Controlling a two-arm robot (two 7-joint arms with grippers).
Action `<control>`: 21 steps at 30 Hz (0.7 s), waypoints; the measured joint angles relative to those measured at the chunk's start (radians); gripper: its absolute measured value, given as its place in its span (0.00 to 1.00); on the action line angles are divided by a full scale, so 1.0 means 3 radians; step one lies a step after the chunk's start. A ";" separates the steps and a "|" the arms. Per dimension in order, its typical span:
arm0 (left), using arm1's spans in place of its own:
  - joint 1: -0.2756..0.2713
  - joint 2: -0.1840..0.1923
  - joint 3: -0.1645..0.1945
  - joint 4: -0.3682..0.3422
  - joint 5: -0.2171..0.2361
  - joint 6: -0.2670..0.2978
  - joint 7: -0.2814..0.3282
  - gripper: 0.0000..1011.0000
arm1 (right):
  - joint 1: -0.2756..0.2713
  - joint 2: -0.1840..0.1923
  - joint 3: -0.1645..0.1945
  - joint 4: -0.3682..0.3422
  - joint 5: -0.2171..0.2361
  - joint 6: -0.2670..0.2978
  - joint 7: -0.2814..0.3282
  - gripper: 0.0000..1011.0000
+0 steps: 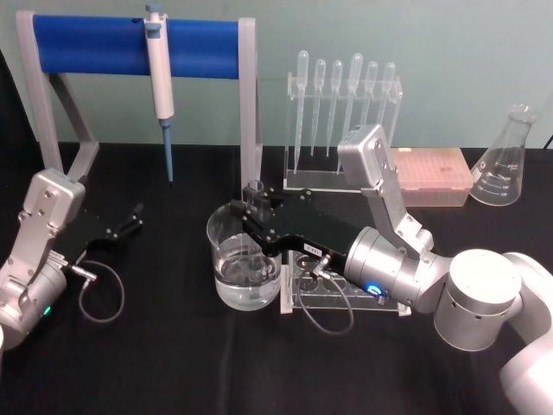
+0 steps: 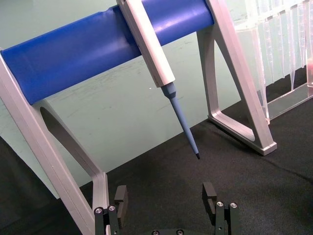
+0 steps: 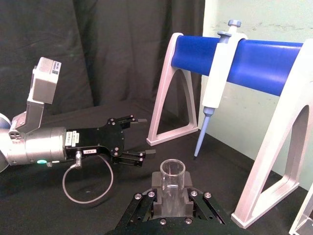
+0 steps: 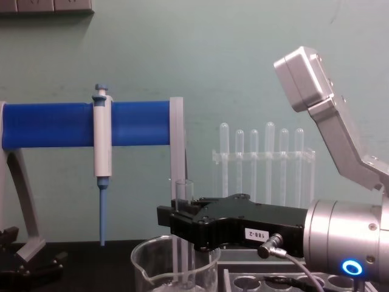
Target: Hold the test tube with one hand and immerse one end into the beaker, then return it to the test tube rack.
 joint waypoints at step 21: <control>0.0000 0.0000 0.0000 0.0000 0.0000 0.0000 0.0000 0.99 | 0.0000 0.0000 0.0000 0.0000 0.0000 0.0000 0.0000 0.22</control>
